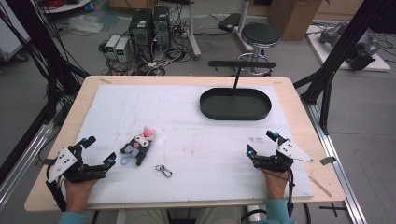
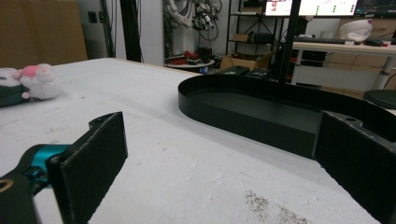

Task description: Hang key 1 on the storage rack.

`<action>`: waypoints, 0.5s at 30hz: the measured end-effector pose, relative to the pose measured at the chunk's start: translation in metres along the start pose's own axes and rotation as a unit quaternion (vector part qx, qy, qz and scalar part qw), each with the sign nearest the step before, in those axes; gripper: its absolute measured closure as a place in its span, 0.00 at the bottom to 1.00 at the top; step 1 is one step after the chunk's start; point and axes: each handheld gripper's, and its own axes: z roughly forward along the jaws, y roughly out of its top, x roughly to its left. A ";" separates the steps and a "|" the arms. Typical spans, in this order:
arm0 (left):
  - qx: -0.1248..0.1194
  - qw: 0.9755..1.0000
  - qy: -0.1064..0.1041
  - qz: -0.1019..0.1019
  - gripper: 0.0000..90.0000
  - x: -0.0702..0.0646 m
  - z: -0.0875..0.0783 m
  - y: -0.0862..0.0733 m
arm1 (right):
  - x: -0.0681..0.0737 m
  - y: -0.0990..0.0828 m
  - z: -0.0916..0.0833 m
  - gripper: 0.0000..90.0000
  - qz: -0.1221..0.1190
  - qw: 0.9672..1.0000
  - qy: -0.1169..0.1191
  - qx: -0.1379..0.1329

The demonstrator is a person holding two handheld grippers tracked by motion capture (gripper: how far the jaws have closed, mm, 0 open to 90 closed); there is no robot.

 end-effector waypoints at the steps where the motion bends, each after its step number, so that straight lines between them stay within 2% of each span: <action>1: 0.000 1.000 0.000 0.000 0.02 0.000 0.000 0.000 | -0.001 0.000 0.000 0.03 0.001 1.000 0.000 -0.001; 15: -0.001 1.000 0.000 0.000 0.02 0.000 0.000 0.000 | -0.001 0.000 0.000 0.03 0.007 1.000 -0.001 -0.001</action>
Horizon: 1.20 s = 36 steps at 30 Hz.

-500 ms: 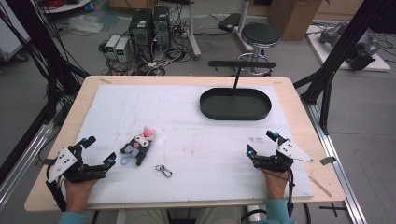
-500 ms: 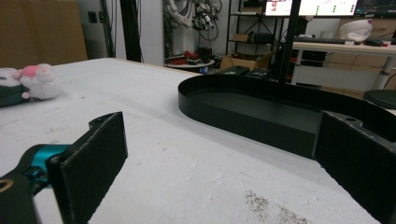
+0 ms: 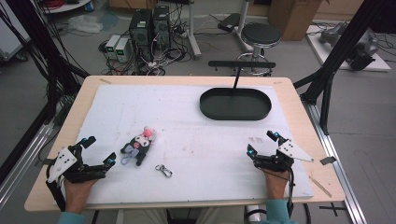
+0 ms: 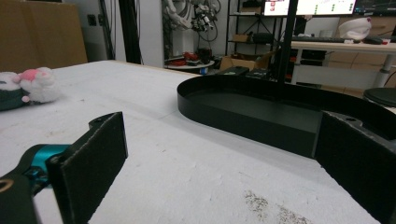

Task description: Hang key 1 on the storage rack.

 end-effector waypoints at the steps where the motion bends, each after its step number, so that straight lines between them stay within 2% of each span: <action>1: 0.001 1.000 -0.001 0.000 0.02 0.000 0.000 0.000 | 0.000 0.000 0.000 0.03 -0.001 1.000 0.000 -0.001; 3: 0.006 1.000 0.000 -0.001 0.02 0.001 0.001 0.001 | 0.000 0.000 0.000 0.03 0.000 1.000 0.000 0.000; 6: 0.018 1.000 -0.007 -0.015 0.02 0.001 0.003 0.004 | 0.000 0.000 0.000 0.03 0.000 1.000 0.000 0.000; 11: 0.021 0.999 -0.017 -0.017 0.02 0.002 0.007 0.019 | 0.000 0.000 0.000 0.03 -0.002 1.000 0.000 -0.001; 17: 0.050 0.998 -0.027 -0.006 0.02 0.004 0.017 0.041 | 0.000 0.000 0.000 0.03 -0.005 1.000 0.000 0.000; 19: 0.066 0.997 -0.033 -0.001 0.02 0.004 0.022 0.047 | 0.001 0.000 0.000 0.03 -0.006 1.000 -0.001 0.000; 22: 0.102 0.994 -0.043 0.009 0.02 0.004 0.031 0.058 | 0.001 0.000 0.000 0.03 -0.006 1.000 -0.001 0.000; 25: 0.122 0.991 -0.059 0.021 0.02 0.003 0.040 0.067 | 0.000 0.000 0.000 0.03 -0.006 1.000 -0.001 -0.001; 29: 0.147 0.986 -0.069 0.035 0.02 0.000 0.051 0.075 | 0.000 0.000 0.000 0.03 -0.001 1.000 -0.002 -0.001; 32: 0.160 0.983 -0.080 0.034 0.02 -0.001 0.058 0.079 | 0.000 0.000 0.000 0.03 -0.004 1.000 -0.001 -0.002; 36: 0.188 0.978 -0.088 0.039 0.02 -0.001 0.069 0.082 | 0.000 0.000 0.000 0.03 0.000 1.000 -0.001 -0.001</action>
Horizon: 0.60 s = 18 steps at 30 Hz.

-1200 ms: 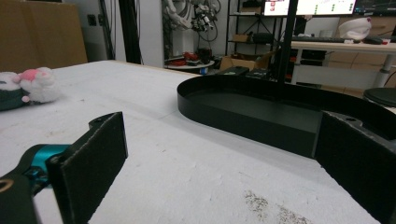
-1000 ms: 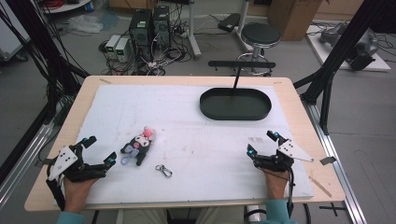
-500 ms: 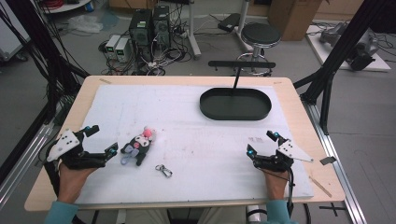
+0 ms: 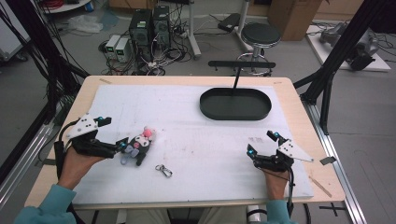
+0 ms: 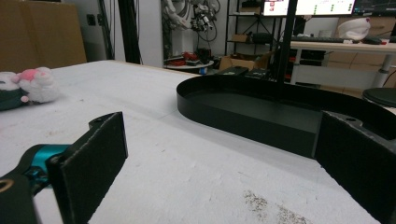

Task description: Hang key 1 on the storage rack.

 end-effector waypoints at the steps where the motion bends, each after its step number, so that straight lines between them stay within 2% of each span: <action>1: 0.011 1.000 -0.001 0.002 0.02 0.000 0.002 0.002 | 0.000 0.000 0.000 0.03 0.000 1.000 0.000 0.000; 4: 0.039 0.999 -0.006 0.004 0.02 0.001 0.008 0.008 | 0.000 0.000 0.000 0.03 0.000 1.000 0.000 0.000; 8: 0.080 0.997 -0.014 0.017 0.02 0.001 0.018 0.017 | 0.000 0.000 0.000 0.03 0.000 1.000 0.001 0.000; 12: 0.103 0.994 -0.017 0.008 0.02 0.001 0.027 0.023 | 0.000 0.000 0.000 0.03 0.000 1.000 0.001 -0.001; 15: 0.126 0.992 -0.019 0.014 0.02 -0.001 0.033 0.026 | 0.000 0.000 0.000 0.03 0.000 1.000 0.002 0.000; 18: 0.143 0.989 -0.021 0.007 0.02 -0.003 0.040 0.027 | 0.000 0.000 0.000 0.03 0.000 1.000 0.002 0.000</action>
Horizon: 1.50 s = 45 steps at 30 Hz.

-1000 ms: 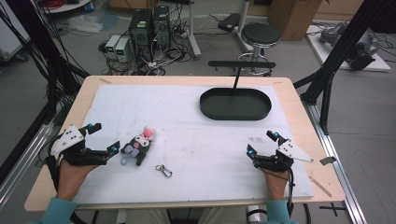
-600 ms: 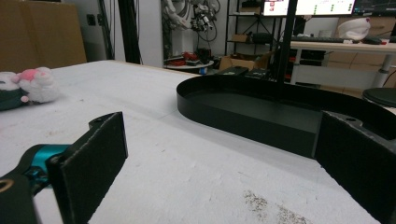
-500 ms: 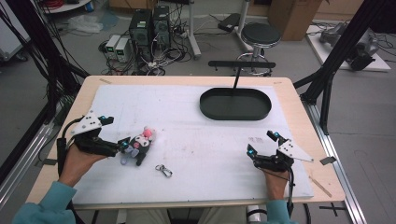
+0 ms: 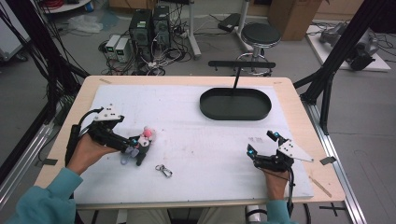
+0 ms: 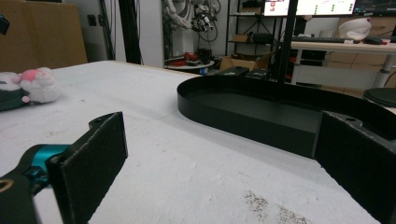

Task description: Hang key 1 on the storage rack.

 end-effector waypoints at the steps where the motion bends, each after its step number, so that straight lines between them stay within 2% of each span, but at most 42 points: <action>1: 0.009 1.000 -0.002 0.001 0.02 0.000 0.002 0.001 | 0.000 0.000 0.000 0.03 0.000 1.000 0.000 0.000; 8: 0.061 0.998 -0.016 -0.006 0.02 -0.005 0.017 0.001 | 0.000 0.000 0.000 0.03 -0.001 1.000 -0.001 -0.001; 19: 0.104 0.994 -0.013 -0.010 0.02 -0.006 0.038 0.000 | 0.000 0.000 0.000 0.03 -0.001 1.000 -0.001 -0.001; 23: 0.125 0.992 -0.016 -0.013 0.02 -0.009 0.047 -0.003 | 0.000 0.000 0.000 0.03 0.000 1.000 -0.001 -0.001; 30: 0.158 0.987 -0.001 -0.009 0.02 -0.012 0.055 -0.005 | 0.000 0.000 0.000 0.03 0.000 1.000 -0.001 0.000; 35: 0.167 0.986 -0.014 -0.018 0.02 -0.013 0.061 -0.009 | 0.000 0.000 0.000 0.03 0.000 1.000 -0.001 0.000; 41: 0.181 0.983 -0.009 -0.017 0.02 -0.014 0.064 -0.010 | -0.001 0.000 0.000 0.03 -0.003 1.000 -0.002 -0.003; 44: 0.187 0.982 -0.015 -0.023 0.11 -0.011 0.065 -0.010 | -0.001 0.000 0.000 0.03 -0.001 1.000 -0.002 -0.002; 45: 0.189 0.982 -0.012 -0.027 0.11 -0.010 0.065 -0.011 | 0.000 0.000 0.000 0.03 0.000 1.000 -0.002 -0.001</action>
